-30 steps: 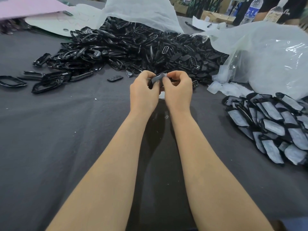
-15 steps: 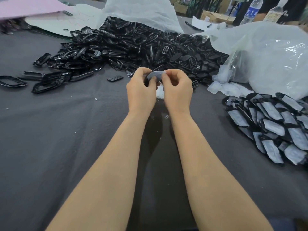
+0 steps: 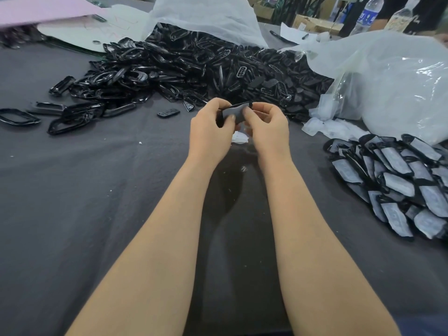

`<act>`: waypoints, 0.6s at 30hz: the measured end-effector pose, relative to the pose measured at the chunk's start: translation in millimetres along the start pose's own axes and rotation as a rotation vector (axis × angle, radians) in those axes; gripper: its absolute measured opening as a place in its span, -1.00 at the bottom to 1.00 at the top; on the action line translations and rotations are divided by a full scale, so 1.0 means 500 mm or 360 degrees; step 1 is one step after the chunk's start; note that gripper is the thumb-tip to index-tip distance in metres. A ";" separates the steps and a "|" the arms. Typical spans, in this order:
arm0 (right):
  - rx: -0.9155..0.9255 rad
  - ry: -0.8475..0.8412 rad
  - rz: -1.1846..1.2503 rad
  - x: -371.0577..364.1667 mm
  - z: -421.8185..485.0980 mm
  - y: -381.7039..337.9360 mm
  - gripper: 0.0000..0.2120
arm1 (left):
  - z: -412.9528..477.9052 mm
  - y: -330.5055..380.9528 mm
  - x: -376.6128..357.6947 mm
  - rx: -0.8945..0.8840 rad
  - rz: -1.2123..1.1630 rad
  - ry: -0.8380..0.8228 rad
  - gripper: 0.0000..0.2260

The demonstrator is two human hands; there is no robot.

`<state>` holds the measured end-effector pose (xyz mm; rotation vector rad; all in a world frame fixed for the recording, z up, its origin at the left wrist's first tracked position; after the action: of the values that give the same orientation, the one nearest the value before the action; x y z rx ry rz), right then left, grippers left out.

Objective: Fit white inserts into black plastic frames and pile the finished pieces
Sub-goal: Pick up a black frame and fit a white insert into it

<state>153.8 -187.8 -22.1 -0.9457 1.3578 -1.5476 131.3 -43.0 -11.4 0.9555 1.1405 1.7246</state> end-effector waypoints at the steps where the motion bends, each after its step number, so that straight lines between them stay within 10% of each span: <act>1: -0.0064 -0.0046 0.0062 -0.005 0.001 0.007 -0.95 | 0.000 -0.005 0.000 0.0046 -0.0036 -0.0007 -0.80; 18: 0.0028 -0.0102 -0.0166 -0.011 -0.005 -0.002 -0.86 | -0.004 -0.030 0.001 0.0300 -0.0268 -0.0004 -0.86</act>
<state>153.4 -181.4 -21.7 -1.0605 1.2655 -1.5907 132.9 -39.7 -26.3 0.9444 1.3604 1.5012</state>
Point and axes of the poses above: each hand's wrist, its own z-axis towards the middle knuckle, its own x-axis out of the back of the hand, y = z × x, the point moved 10 cm from there along z, towards the middle knuckle, and after that the axes turned 7 degrees about y, right-handed, at the moved point
